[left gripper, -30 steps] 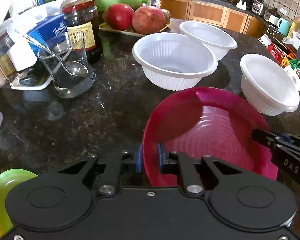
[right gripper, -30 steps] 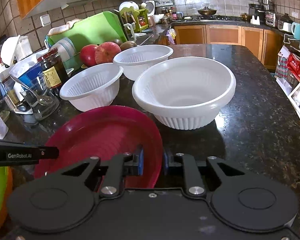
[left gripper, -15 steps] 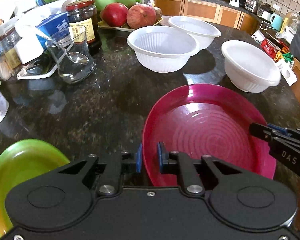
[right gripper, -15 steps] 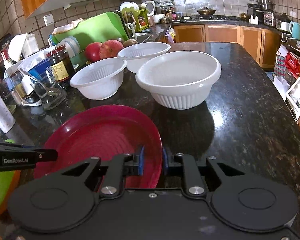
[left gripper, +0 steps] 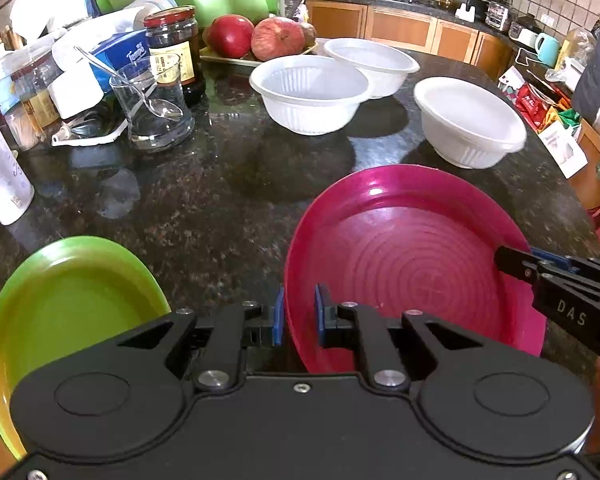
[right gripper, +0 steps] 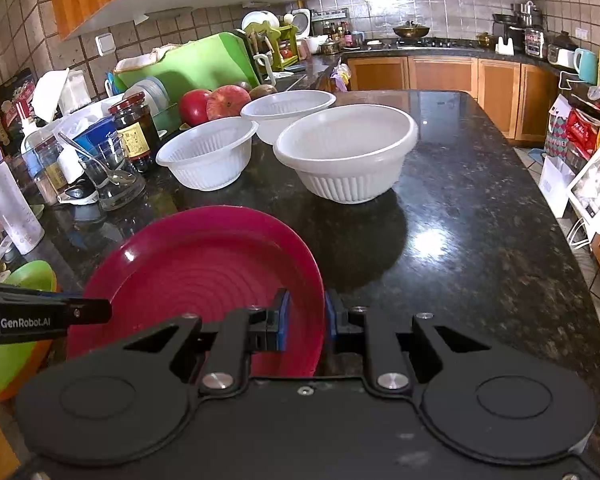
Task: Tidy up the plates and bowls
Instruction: 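Carry the magenta plate with the left gripper onto the green plate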
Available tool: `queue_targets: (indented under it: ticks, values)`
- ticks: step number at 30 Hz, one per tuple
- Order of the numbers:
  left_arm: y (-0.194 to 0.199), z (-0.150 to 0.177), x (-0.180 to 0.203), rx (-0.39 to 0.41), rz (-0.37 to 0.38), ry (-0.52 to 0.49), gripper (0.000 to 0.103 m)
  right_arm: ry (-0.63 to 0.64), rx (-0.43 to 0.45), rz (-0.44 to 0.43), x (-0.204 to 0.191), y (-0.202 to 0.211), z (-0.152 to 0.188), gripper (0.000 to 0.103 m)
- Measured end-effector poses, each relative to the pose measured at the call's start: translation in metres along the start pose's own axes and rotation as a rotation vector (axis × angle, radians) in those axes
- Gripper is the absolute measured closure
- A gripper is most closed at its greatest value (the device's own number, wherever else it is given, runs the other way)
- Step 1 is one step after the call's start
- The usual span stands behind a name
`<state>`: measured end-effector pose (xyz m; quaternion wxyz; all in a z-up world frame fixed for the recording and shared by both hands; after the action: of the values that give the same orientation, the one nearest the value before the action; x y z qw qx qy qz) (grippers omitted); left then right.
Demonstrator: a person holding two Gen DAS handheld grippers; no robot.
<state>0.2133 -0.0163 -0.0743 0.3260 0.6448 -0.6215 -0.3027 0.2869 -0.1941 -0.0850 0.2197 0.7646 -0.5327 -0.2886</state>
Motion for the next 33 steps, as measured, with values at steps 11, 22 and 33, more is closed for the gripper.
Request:
queue_targets:
  ticks: [11,22,33]
  values:
    - [0.016,0.023,0.019,0.024,0.004,0.022,0.083,0.031,0.011,0.000,0.012,0.026,0.020,0.082]
    - [0.032,0.037,0.013,0.036,-0.010,0.042,0.083,0.043,0.032,-0.013,-0.007,0.038,0.025,0.082]
    - [0.067,0.036,-0.047,0.100,-0.057,0.059,0.083,0.077,0.075,-0.071,-0.081,0.045,0.019,0.082]
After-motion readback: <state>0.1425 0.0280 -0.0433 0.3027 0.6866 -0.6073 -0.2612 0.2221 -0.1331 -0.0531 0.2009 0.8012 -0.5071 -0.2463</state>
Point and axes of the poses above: each gripper's, at about its wrist camera, not at the fingertips, and y roughly against the way its jaws point, x to its right, z to its underside, the point moved 6 cm from there along -y, roughly the way its jaws point, and after that the axes turned 1 degree about -y, right-handed, at the moved point
